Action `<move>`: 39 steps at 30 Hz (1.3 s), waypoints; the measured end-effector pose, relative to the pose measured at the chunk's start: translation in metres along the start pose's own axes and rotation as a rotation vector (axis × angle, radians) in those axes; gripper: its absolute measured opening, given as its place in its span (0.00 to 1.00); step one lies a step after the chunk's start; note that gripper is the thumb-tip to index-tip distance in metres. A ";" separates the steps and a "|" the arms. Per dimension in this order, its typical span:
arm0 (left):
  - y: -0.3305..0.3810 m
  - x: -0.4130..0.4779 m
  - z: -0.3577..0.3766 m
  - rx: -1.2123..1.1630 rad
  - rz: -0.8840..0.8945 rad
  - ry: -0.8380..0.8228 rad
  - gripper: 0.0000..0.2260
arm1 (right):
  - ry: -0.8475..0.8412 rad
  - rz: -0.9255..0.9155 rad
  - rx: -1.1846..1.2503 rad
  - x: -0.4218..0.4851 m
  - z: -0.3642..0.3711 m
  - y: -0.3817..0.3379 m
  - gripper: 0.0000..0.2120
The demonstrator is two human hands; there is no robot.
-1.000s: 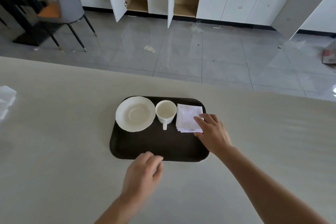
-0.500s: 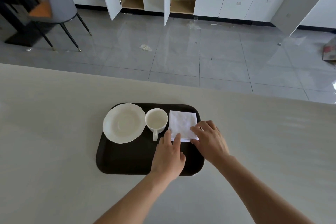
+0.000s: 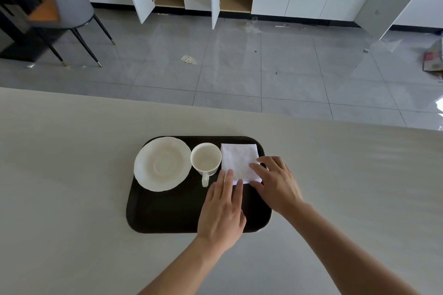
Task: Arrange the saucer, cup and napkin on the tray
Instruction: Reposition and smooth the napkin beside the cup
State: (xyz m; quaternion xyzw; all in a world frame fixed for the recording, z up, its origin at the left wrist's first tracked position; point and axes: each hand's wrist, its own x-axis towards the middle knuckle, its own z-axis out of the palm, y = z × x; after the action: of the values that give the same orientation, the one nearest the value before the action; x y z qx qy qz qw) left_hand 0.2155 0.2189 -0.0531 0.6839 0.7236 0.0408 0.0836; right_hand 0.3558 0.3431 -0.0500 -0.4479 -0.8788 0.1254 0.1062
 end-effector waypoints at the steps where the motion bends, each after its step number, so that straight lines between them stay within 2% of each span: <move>1: -0.001 0.001 0.000 0.023 0.018 0.002 0.30 | -0.016 -0.005 0.002 0.001 0.000 -0.001 0.24; 3: -0.001 0.003 0.000 0.048 0.023 0.001 0.29 | -0.073 -0.025 -0.006 0.007 0.000 -0.002 0.32; 5: 0.000 0.004 0.000 0.060 0.018 -0.007 0.30 | -0.157 -0.046 -0.049 0.016 0.003 -0.001 0.36; 11: -0.004 0.007 0.006 0.070 0.028 -0.032 0.32 | -0.313 -0.073 -0.176 0.031 0.012 0.005 0.32; 20: -0.007 0.006 0.006 0.046 0.052 -0.054 0.32 | -0.236 -0.083 -0.123 0.027 0.006 0.002 0.27; 25: -0.010 0.005 0.004 0.044 0.068 -0.067 0.32 | -0.231 -0.147 -0.145 0.038 0.003 -0.008 0.27; 32: -0.012 0.004 0.011 0.052 0.056 -0.081 0.34 | -0.402 -0.305 -0.272 0.079 0.021 -0.028 0.30; 39: -0.012 0.005 0.016 0.051 0.057 -0.089 0.34 | -0.364 -0.367 -0.262 0.076 0.026 -0.016 0.32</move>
State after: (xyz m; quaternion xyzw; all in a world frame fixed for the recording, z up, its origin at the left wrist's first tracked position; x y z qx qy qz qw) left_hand 0.2059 0.2225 -0.0716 0.7075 0.7000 -0.0057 0.0969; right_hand 0.2924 0.3928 -0.0640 -0.2613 -0.9585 0.0680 -0.0911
